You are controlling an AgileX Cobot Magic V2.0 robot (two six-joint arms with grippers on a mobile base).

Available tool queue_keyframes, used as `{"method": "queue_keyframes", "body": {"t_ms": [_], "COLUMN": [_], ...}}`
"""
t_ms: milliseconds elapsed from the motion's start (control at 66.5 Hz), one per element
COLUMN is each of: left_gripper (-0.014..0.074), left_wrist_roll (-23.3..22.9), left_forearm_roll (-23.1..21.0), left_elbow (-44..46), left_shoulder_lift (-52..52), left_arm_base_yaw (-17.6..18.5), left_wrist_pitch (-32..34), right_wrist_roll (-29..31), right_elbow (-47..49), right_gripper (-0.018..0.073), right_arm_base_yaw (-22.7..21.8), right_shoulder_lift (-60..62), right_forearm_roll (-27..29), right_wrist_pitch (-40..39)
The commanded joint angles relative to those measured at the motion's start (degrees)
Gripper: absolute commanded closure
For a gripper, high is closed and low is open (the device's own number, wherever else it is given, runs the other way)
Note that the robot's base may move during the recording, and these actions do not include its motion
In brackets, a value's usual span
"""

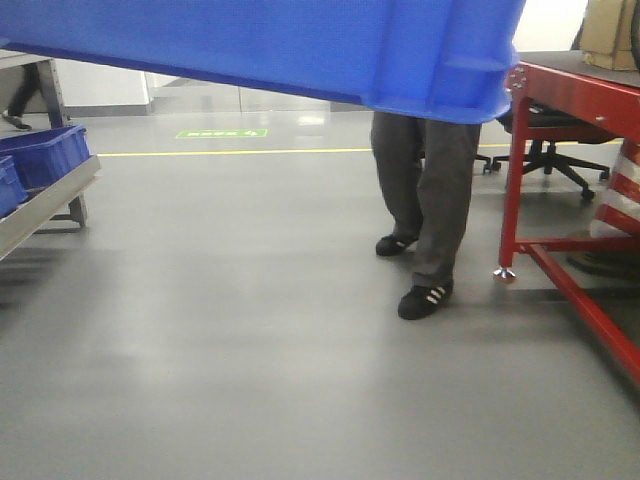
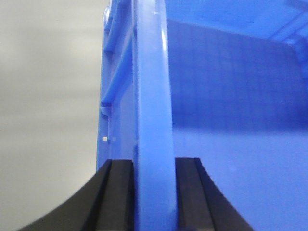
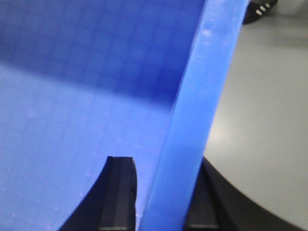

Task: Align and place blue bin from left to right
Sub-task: 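Hold the blue bin in both grippers while the base turns and drives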

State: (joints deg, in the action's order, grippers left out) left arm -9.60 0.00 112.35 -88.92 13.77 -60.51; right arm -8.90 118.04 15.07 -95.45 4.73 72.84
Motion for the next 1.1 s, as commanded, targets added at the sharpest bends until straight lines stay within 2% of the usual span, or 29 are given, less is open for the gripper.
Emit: {"method": "queue_keyframes", "body": {"t_ms": [0,1083], "left_gripper": [0.0708,0.0708], "left_wrist_roll": [-0.1,-0.1], "left_forearm_roll": [-0.8,-0.8], "left_elbow": [1.1,1.1], "left_shoulder_lift": [1.6,1.6], "left_arm_base_yaw": [-0.1,-0.1], "left_wrist_pitch": [14.0,14.0], "right_wrist_roll": [2.0,2.0], "right_elbow": [0.8,0.8], "right_gripper": [0.0712,0.0712], "right_arm_base_yaw": [0.0,0.0], "right_shoulder_lift": [1.2,1.2], "right_forearm_roll": [-0.1,-0.1], "right_wrist_pitch": [-2.9,-2.9]}}
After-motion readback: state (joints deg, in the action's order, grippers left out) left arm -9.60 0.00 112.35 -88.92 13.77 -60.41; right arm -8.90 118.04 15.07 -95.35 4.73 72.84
